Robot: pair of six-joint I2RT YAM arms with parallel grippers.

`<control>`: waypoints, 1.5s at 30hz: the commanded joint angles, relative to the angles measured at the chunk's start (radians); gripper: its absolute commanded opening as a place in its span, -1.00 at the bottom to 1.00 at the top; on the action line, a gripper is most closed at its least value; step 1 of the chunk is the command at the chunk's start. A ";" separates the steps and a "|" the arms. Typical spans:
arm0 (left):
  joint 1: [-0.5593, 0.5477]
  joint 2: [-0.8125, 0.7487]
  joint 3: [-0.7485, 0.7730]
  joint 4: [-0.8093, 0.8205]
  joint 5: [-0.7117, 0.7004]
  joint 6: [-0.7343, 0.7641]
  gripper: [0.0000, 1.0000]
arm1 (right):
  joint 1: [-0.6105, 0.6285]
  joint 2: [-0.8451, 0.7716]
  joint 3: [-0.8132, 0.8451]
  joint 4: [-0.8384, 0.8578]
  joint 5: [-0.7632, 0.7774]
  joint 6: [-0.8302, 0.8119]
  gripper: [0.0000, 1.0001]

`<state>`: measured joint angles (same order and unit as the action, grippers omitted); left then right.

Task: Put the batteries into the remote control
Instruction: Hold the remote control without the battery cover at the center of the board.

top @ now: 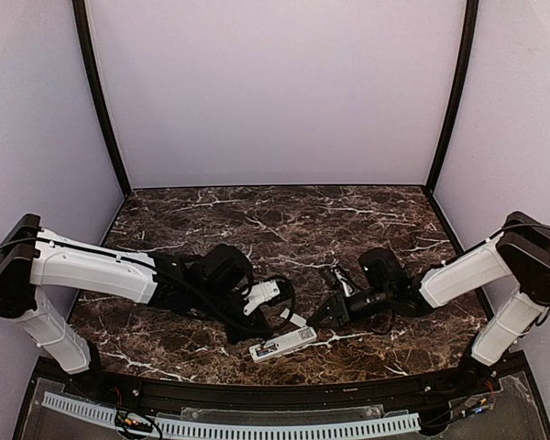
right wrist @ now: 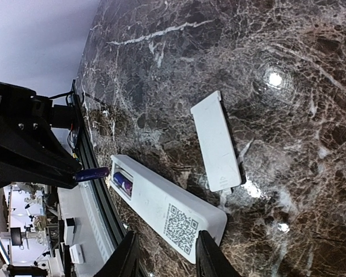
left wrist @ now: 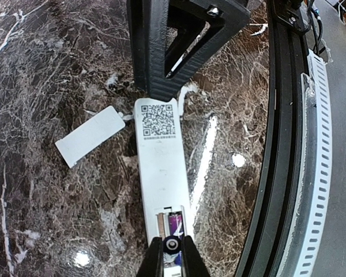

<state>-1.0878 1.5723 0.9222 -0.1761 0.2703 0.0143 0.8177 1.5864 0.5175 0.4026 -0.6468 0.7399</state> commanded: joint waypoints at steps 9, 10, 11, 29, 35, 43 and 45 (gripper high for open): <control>-0.048 0.007 -0.002 -0.031 -0.076 0.043 -0.99 | 0.036 0.032 0.028 -0.074 0.086 -0.052 -0.37; -0.052 0.012 -0.001 -0.034 -0.089 0.052 -0.99 | 0.037 0.033 0.028 -0.076 0.087 -0.053 -0.38; -0.053 0.014 0.004 -0.039 -0.096 0.056 -0.99 | 0.037 0.034 0.028 -0.076 0.088 -0.053 -0.38; -0.078 0.060 0.029 -0.082 -0.143 0.130 -0.99 | 0.046 0.044 0.033 -0.088 0.095 -0.059 -0.46; -0.099 0.086 0.047 -0.108 -0.147 0.144 -0.99 | 0.047 0.044 0.034 -0.088 0.096 -0.063 -0.46; -0.115 0.127 0.082 -0.166 -0.182 0.137 -0.99 | 0.053 0.044 0.034 -0.091 0.099 -0.066 -0.46; -0.116 0.131 0.077 -0.167 -0.187 0.136 -0.99 | 0.055 0.047 0.034 -0.088 0.099 -0.065 -0.47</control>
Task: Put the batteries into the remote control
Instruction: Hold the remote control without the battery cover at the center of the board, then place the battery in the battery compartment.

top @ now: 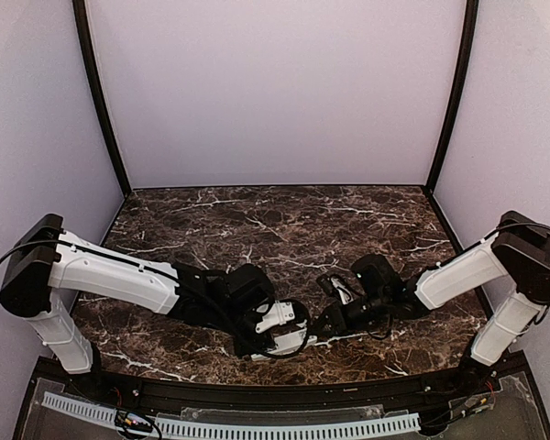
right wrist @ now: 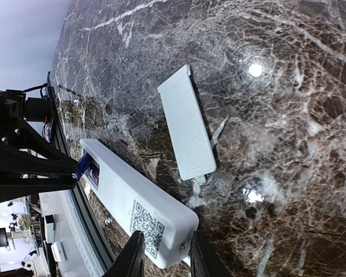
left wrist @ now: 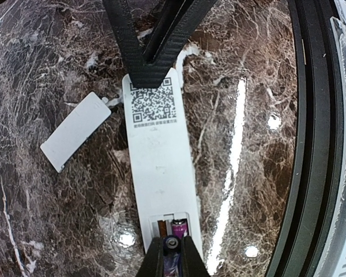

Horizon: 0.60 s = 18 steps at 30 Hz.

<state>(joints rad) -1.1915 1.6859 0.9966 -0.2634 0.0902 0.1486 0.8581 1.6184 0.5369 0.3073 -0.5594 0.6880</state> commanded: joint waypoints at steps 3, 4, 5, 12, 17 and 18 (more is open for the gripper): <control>-0.013 0.023 -0.005 -0.079 -0.010 -0.004 -0.99 | 0.014 0.015 0.012 0.010 0.012 -0.014 -0.47; -0.013 0.023 -0.010 -0.075 -0.011 -0.004 -0.99 | 0.015 0.014 0.011 0.011 0.013 -0.014 -0.47; -0.013 0.024 -0.012 -0.073 -0.014 -0.004 -0.99 | 0.015 0.013 0.010 0.010 0.012 -0.013 -0.47; -0.015 0.046 -0.002 -0.062 -0.034 -0.001 -0.93 | 0.015 0.011 0.010 0.012 0.012 -0.014 -0.47; -0.016 0.064 0.016 -0.060 -0.046 0.001 -0.90 | 0.015 0.009 0.009 0.012 0.010 -0.013 -0.47; -0.016 0.065 0.018 -0.060 -0.050 0.002 -0.89 | 0.015 0.008 0.008 0.012 0.011 -0.014 -0.47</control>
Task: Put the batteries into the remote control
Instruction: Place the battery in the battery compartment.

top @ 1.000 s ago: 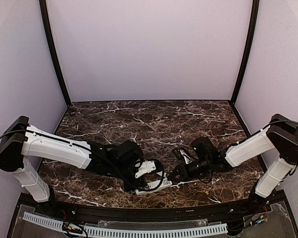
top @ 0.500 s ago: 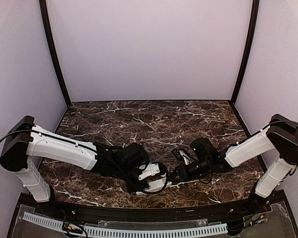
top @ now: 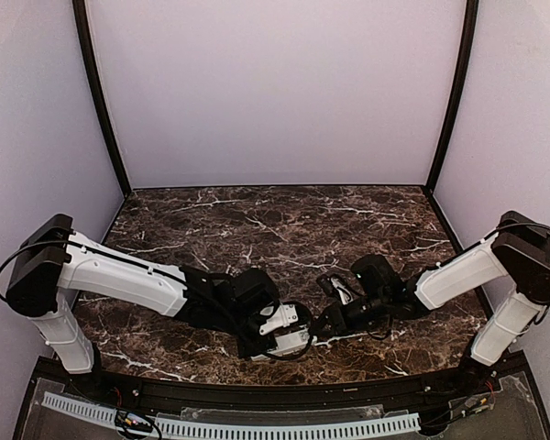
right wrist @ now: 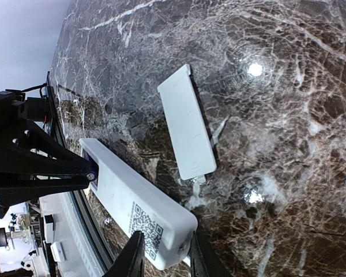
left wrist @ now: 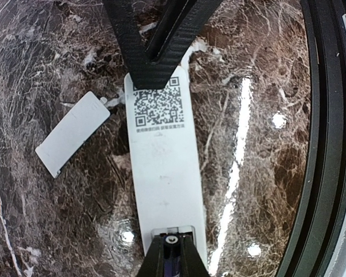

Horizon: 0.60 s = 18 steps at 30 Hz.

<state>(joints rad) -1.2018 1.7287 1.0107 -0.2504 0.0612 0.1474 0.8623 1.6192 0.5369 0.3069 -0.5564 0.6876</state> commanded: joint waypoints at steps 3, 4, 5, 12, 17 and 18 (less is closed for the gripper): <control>-0.006 0.025 0.009 -0.074 -0.026 0.003 -0.87 | 0.011 0.002 0.005 0.011 0.010 -0.014 -0.47; -0.005 0.024 0.010 -0.075 -0.026 0.003 -0.85 | 0.011 0.001 0.005 0.012 0.010 -0.013 -0.47; -0.005 0.024 0.012 -0.077 -0.025 0.003 -0.85 | 0.011 0.002 0.004 0.012 0.010 -0.015 -0.47; -0.005 0.015 0.026 -0.089 -0.029 0.003 -0.76 | 0.011 -0.002 0.000 0.014 0.010 -0.014 -0.47; -0.005 0.011 0.038 -0.095 -0.032 0.003 -0.73 | 0.011 -0.001 0.001 0.018 0.006 -0.012 -0.47; -0.005 0.011 0.040 -0.096 -0.032 0.002 -0.73 | 0.011 -0.001 0.000 0.019 0.006 -0.012 -0.47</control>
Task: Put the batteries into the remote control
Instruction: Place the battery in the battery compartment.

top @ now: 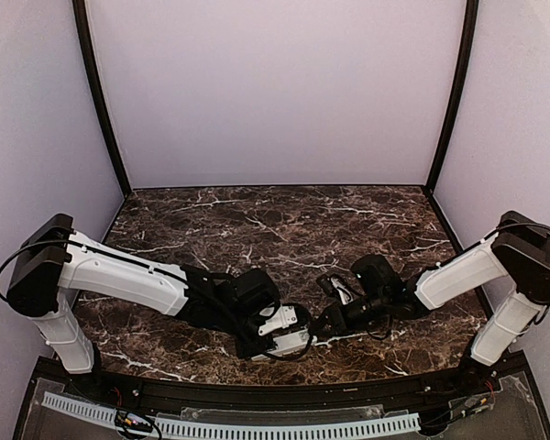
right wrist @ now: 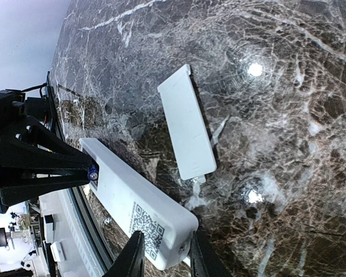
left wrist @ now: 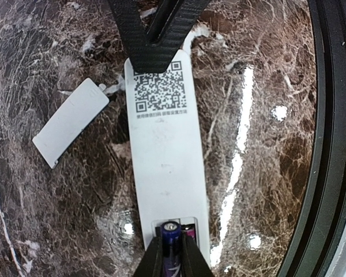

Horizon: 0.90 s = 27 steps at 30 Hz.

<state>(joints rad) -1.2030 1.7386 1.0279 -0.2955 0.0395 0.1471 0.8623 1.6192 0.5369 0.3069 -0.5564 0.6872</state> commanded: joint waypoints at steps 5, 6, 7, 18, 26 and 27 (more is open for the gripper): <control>-0.004 -0.016 0.035 -0.052 0.000 -0.002 -0.71 | 0.011 -0.002 -0.001 0.019 0.005 -0.012 -0.44; -0.004 -0.017 0.041 -0.051 0.000 -0.001 -0.70 | 0.011 -0.001 -0.002 0.021 0.003 -0.012 -0.44; -0.004 -0.022 0.043 -0.051 0.000 0.001 -0.69 | 0.011 -0.001 -0.002 0.021 0.003 -0.012 -0.44; -0.004 -0.008 0.075 -0.052 -0.002 0.006 -0.66 | 0.012 -0.001 -0.006 0.032 -0.002 -0.007 -0.43; -0.004 0.034 0.090 -0.057 -0.005 0.012 -0.74 | 0.021 0.004 -0.011 0.045 -0.004 -0.005 -0.43; -0.004 0.036 0.090 -0.062 -0.004 0.013 -0.75 | 0.023 0.006 -0.011 0.047 -0.005 -0.004 -0.43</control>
<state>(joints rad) -1.2026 1.7557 1.0992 -0.3164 0.0372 0.1501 0.8684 1.6192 0.5362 0.3141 -0.5571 0.6876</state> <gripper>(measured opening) 0.137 0.285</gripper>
